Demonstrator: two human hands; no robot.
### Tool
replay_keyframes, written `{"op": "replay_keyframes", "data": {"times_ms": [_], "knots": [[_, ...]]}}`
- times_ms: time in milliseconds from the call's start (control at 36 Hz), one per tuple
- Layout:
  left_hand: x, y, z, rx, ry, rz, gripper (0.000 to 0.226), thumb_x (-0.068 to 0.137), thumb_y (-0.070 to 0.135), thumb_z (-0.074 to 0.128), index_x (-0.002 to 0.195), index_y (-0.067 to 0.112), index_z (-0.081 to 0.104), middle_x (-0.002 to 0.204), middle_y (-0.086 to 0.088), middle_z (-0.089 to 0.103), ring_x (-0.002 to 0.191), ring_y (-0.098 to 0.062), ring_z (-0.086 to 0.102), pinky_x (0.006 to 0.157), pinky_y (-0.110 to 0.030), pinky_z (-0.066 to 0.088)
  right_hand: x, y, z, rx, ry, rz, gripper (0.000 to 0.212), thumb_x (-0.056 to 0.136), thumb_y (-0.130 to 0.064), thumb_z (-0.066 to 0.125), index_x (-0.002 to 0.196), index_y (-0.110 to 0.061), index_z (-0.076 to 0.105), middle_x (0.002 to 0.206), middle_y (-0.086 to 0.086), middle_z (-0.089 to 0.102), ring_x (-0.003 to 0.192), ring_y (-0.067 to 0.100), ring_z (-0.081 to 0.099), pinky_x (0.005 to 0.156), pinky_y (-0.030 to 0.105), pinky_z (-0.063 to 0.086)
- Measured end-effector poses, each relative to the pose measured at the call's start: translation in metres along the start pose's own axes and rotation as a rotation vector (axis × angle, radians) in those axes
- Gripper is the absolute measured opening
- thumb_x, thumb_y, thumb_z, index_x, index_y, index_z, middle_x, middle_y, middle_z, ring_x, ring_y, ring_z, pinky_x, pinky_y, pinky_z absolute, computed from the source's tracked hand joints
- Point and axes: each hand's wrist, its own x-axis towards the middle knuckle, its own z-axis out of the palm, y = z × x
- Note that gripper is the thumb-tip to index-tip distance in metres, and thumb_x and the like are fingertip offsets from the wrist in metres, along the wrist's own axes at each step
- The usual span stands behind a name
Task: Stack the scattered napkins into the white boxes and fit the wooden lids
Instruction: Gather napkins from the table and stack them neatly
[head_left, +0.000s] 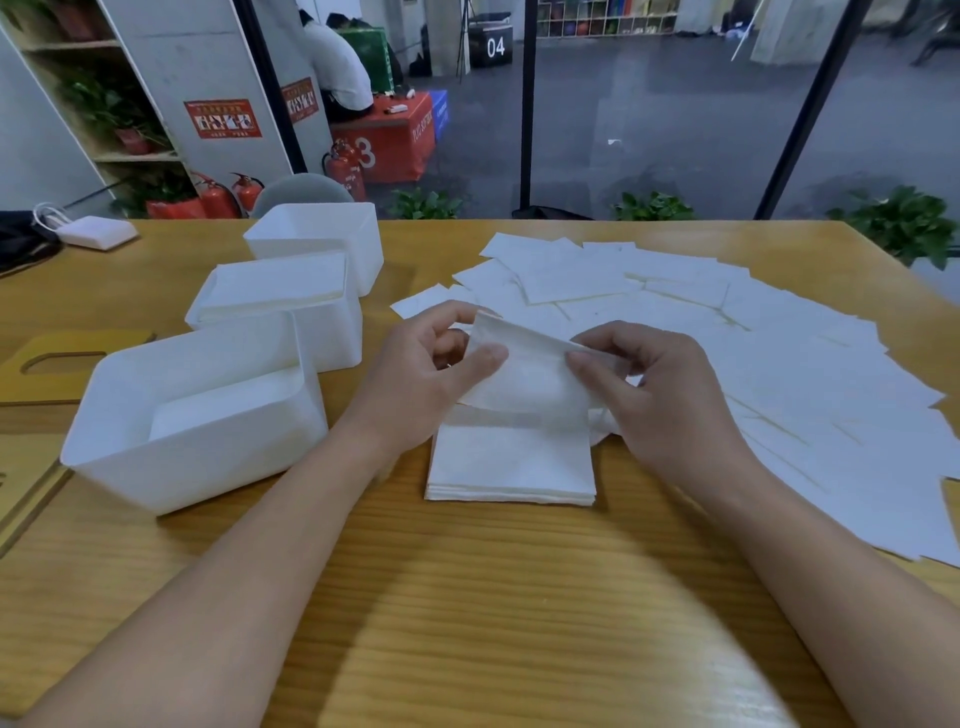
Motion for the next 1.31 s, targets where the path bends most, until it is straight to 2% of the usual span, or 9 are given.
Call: {"op": "replay_keyframes", "data": {"times_ms": [111,278,444,667,750,861,944,1028,1306], "knots": [[0.002,0.004,-0.017,0.073,-0.086,-0.051,0.037,0.099,0.013,0.077,0.131,0.031,0.069,0.06,-0.01,0.037,0.058,-0.033,0.033,0.06,-0.035,0.033,0.003,-0.003,-0.005,0.134,-0.005,0.097,0.008,0.098,-0.028,0.079,0.107,-0.03,0.079,0.078,0.013,0.07,0.065,0.027,0.062,0.06,0.034,0.051],[0.0,0.008,-0.029,0.208,-0.285,-0.166,0.063,0.099,0.012,0.074,0.145,0.05,0.057,0.061,-0.012,0.05,0.057,-0.029,0.051,0.065,-0.036,0.045,0.002,0.001,-0.005,0.077,-0.1,0.147,0.007,0.096,-0.03,0.082,0.101,-0.028,0.077,0.074,0.012,0.07,0.058,0.014,0.057,0.059,0.03,0.046],[-0.002,0.009,-0.027,0.385,-0.33,-0.207,0.066,0.099,0.011,0.069,0.149,0.049,0.053,0.056,0.0,0.055,0.054,-0.018,0.061,0.059,-0.018,0.045,-0.003,0.009,0.003,-0.107,-0.135,0.111,0.01,0.095,-0.036,0.081,0.101,-0.034,0.073,0.072,-0.002,0.07,0.058,0.008,0.061,0.063,0.027,0.051],[0.0,0.002,-0.028,0.51,-0.376,-0.222,0.064,0.097,0.013,0.069,0.149,0.046,0.052,0.056,0.004,0.057,0.054,-0.012,0.057,0.065,-0.029,0.043,-0.006,0.014,0.012,-0.229,-0.139,0.065,0.011,0.096,-0.04,0.078,0.103,-0.035,0.073,0.077,-0.007,0.067,0.066,0.01,0.06,0.07,0.039,0.056],[0.001,-0.001,-0.029,0.523,-0.326,-0.19,0.047,0.097,0.021,0.073,0.138,0.042,0.063,0.057,0.006,0.055,0.056,-0.012,0.057,0.07,-0.037,0.05,-0.007,0.015,0.013,-0.266,-0.137,0.043,0.01,0.095,-0.038,0.079,0.103,-0.033,0.073,0.078,-0.009,0.066,0.069,0.009,0.061,0.071,0.037,0.056],[0.004,-0.009,-0.027,0.549,-0.135,-0.056,0.005,0.098,0.034,0.076,0.099,0.038,0.078,0.066,0.013,0.054,0.063,-0.006,0.051,0.069,-0.031,0.046,-0.005,0.017,0.012,-0.37,-0.114,-0.06,0.016,0.094,-0.044,0.079,0.106,-0.033,0.076,0.098,-0.018,0.064,0.083,0.006,0.061,0.075,0.031,0.053],[0.004,-0.013,-0.023,0.591,-0.121,0.012,0.007,0.098,0.038,0.077,0.093,0.04,0.081,0.099,0.021,0.068,0.099,-0.002,0.061,0.086,-0.025,0.049,-0.003,0.018,0.014,-0.398,-0.162,-0.133,0.026,0.099,-0.052,0.069,0.116,-0.034,0.078,0.127,-0.021,0.063,0.117,0.006,0.053,0.098,0.026,0.045],[0.005,-0.016,-0.019,0.667,-0.105,0.043,0.008,0.098,0.039,0.076,0.092,0.04,0.081,0.111,0.027,0.069,0.116,0.001,0.054,0.096,-0.02,0.043,-0.003,0.02,0.019,-0.471,-0.248,-0.185,0.041,0.102,-0.064,0.054,0.126,-0.037,0.075,0.152,-0.02,0.056,0.132,0.014,0.042,0.112,0.037,0.032],[0.007,-0.021,-0.016,0.619,0.005,0.027,0.014,0.102,0.033,0.071,0.093,0.035,0.082,0.102,0.031,0.073,0.11,0.007,0.058,0.088,-0.017,0.044,0.0,0.021,0.03,-0.618,-0.391,-0.184,0.062,0.101,-0.074,0.035,0.14,-0.036,0.065,0.159,-0.02,0.048,0.131,0.015,0.037,0.113,0.038,0.026]]}}
